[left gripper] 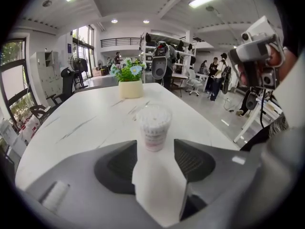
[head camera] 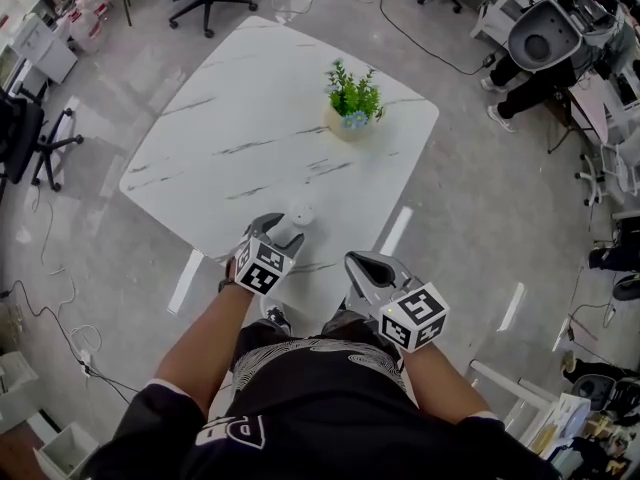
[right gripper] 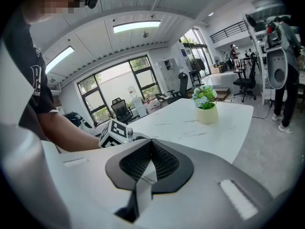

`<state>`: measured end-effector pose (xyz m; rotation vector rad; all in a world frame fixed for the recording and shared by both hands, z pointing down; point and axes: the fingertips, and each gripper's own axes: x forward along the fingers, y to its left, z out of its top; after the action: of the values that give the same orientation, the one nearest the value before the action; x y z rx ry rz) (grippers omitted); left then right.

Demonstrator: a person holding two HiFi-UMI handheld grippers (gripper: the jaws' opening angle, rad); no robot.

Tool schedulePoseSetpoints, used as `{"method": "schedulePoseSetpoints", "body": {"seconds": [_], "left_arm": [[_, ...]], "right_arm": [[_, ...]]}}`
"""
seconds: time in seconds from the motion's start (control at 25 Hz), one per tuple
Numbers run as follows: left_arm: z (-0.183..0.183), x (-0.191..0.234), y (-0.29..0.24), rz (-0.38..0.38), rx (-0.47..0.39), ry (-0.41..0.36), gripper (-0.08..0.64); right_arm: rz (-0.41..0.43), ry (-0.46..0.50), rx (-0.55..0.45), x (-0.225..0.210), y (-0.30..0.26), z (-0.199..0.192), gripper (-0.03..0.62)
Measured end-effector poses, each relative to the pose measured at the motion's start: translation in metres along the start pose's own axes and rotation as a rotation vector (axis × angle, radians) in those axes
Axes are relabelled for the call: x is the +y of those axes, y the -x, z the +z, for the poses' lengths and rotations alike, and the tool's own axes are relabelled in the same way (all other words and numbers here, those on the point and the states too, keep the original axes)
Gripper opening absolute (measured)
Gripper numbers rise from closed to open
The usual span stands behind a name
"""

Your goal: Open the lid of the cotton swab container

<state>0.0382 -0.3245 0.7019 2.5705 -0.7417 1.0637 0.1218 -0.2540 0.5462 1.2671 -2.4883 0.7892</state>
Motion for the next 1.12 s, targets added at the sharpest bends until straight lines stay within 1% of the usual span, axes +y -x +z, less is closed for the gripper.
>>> {"method": "schedulePoseSetpoints", "body": {"seconds": [0.56,1.12], "left_arm": [[0.004,0.003,-0.039,-0.018,0.054,-0.019,0.304],[0.004,0.004,-0.048,-0.027,0.072,-0.023,0.311]], "right_arm": [[-0.007,-0.037,0.021,-0.017,-0.005,-0.012,0.000],[-0.012,-0.060,0.017,-0.025,-0.010,-0.011,0.000]]}}
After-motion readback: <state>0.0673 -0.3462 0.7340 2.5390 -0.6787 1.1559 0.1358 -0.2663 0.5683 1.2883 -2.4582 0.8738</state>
